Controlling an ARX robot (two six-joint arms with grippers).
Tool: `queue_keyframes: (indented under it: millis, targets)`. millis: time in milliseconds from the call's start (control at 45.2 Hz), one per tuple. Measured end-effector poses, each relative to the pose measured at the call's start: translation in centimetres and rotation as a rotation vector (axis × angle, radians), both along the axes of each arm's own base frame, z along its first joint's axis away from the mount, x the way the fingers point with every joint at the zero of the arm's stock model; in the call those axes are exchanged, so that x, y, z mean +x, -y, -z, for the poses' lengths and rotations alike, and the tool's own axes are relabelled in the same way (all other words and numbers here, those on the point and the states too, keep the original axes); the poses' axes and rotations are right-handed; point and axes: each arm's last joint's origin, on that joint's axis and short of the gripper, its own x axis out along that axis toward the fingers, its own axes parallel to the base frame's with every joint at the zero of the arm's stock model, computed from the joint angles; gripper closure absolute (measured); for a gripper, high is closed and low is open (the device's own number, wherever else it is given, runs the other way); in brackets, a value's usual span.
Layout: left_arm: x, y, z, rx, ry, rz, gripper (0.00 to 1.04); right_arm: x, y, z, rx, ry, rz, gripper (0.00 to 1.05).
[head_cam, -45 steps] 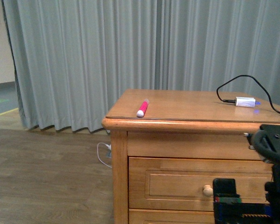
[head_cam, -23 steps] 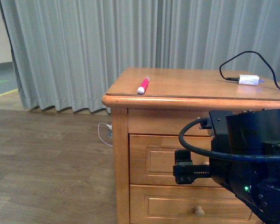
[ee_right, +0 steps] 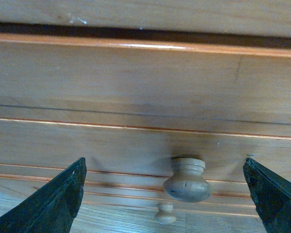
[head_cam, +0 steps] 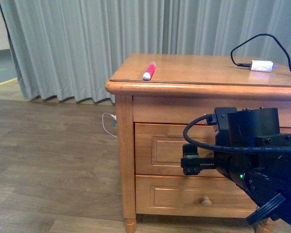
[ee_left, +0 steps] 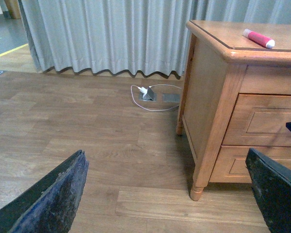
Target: Place pink marker in drawer with both arms
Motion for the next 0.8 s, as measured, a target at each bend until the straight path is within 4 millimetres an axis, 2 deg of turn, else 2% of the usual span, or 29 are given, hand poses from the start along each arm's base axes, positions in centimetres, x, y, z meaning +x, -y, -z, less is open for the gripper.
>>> queue_keyframes:
  millis: [111,199,310,443,620,797]
  targets:
    - [0.0,0.0,0.0,0.0,0.0,0.0,0.06,0.14,0.08,0.3,-0.007,-0.009,0.002,0.2]
    - [0.0,0.0,0.0,0.0,0.0,0.0,0.06,0.23,0.22,0.68,-0.014,-0.022,0.004,0.1]
    - [0.0,0.0,0.0,0.0,0.0,0.0,0.06,0.37,0.35,0.82,-0.015,-0.024,0.013,0.1]
    - [0.0,0.0,0.0,0.0,0.0,0.0,0.06,0.41,0.55,0.82,-0.02,-0.024,0.026,0.27]
    - [0.0,0.0,0.0,0.0,0.0,0.0,0.06,0.47,0.83,0.83,-0.024,-0.024,0.039,0.58]
    - [0.0,0.0,0.0,0.0,0.0,0.0,0.06,0.48,0.8,0.92,-0.028,-0.043,0.035,0.79]
